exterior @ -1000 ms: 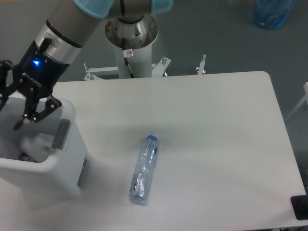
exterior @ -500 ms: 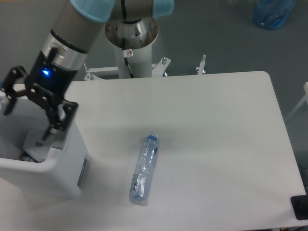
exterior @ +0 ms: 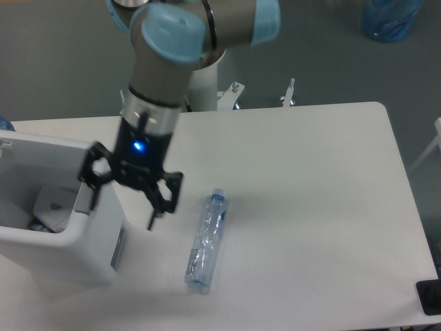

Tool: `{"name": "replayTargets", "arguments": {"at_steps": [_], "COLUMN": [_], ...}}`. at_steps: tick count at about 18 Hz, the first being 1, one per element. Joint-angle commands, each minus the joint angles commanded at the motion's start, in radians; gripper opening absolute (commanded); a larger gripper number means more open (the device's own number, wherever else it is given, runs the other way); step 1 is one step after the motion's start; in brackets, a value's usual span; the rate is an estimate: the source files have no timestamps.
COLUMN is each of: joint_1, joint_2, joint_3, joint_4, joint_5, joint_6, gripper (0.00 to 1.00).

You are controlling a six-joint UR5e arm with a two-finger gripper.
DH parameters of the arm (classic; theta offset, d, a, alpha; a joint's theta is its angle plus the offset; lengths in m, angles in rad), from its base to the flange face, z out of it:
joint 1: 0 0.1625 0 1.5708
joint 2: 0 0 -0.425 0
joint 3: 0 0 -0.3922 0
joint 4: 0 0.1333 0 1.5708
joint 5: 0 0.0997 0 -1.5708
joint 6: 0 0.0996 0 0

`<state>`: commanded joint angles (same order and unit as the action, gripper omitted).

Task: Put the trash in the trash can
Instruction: 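Move the open gripper back over the clear water bottle, then lower the gripper around the bottle's cap end and close on it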

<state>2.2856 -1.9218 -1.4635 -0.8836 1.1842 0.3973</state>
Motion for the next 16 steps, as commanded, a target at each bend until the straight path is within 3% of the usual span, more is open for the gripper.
{"name": "replayTargets", "arguments": {"at_steps": [7, 12, 16], "joint_1": [0.072, 0.072, 0.068], "joint_2": [-0.095, -0.147, -0.186], "joint_3": [-0.024, -0.041, -0.043], "joint_4": [0.003, 0.002, -0.003], "joint_5": [0.003, 0.014, 0.147], "joint_6": [0.014, 0.072, 0.08], "gripper": [1.0, 1.0, 1.0]}}
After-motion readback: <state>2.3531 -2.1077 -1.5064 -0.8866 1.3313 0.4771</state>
